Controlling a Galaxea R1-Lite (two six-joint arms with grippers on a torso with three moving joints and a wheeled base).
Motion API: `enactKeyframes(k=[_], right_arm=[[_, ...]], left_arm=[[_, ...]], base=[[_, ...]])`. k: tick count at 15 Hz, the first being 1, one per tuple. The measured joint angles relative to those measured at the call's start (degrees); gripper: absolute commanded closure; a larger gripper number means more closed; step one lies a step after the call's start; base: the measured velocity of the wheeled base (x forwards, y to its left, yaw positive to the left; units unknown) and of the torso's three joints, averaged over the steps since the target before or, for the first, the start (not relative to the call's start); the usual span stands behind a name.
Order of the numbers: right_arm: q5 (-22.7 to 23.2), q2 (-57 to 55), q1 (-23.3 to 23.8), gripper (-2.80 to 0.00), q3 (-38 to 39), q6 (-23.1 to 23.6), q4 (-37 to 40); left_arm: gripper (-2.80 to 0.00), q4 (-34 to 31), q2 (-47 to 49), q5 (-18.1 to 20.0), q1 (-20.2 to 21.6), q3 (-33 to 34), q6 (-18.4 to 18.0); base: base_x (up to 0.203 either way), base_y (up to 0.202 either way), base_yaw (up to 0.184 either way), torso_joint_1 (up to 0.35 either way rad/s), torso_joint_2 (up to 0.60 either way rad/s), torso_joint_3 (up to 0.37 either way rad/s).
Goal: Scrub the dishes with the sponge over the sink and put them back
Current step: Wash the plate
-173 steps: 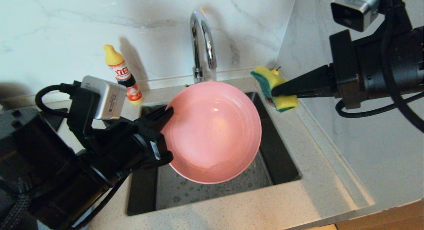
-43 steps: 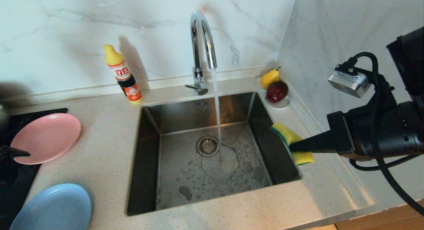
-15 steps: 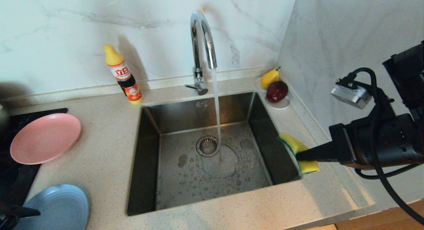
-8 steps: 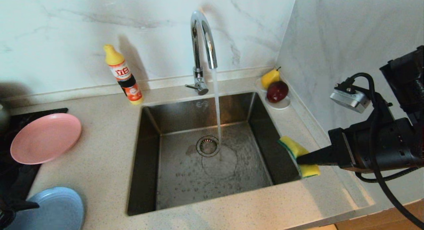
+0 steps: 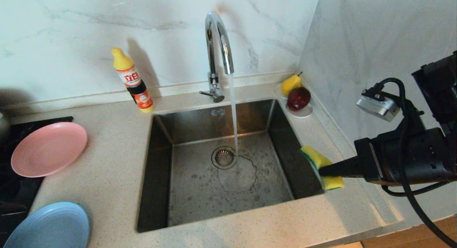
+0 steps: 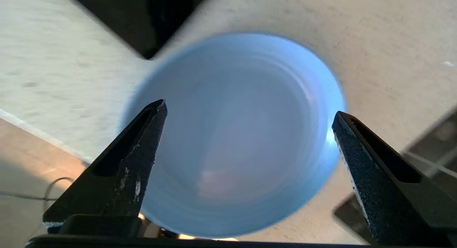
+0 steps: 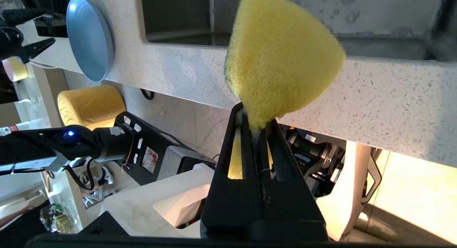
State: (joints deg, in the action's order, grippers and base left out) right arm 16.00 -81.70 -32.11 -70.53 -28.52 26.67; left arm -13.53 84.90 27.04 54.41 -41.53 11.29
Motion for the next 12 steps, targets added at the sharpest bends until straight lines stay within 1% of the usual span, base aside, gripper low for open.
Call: enactKeyframes(k=[3,5,7,9,12], right_arm=[[0.0,0.2,0.0,0.0,0.9,-0.1,-0.6],[0.0,0.3,0.0,0.0,1.1,-0.1,-0.7],[0.0,0.3,0.0,0.0,1.1,-0.1,-0.7],[0.0,0.3,0.0,0.0,1.1,-0.1,-0.7],[0.0,0.2,0.0,0.0,1.0,-0.1,-0.7]], left_arm=[[-2.8,0.1,-0.2,-3.3,0.9,1.1,-2.9],[-2.8,0.2,0.1,-4.0,1.5,2.1,-4.1],[-2.8,1.6,1.3,-4.9,1.7,3.5,-4.7],[-2.8,5.9,3.0,-5.8,1.7,6.2,-5.0],[-2.8,14.8,6.3,-7.2,1.7,10.9,-5.3]], base=[[0.0,0.0,0.0,0.0,0.0,0.0],[0.0,0.0,0.0,0.0,0.0,0.0],[0.0,0.0,0.0,0.0,0.0,0.0],[0.0,0.0,0.0,0.0,0.0,0.0],[0.0,0.0,0.0,0.0,0.0,0.0]])
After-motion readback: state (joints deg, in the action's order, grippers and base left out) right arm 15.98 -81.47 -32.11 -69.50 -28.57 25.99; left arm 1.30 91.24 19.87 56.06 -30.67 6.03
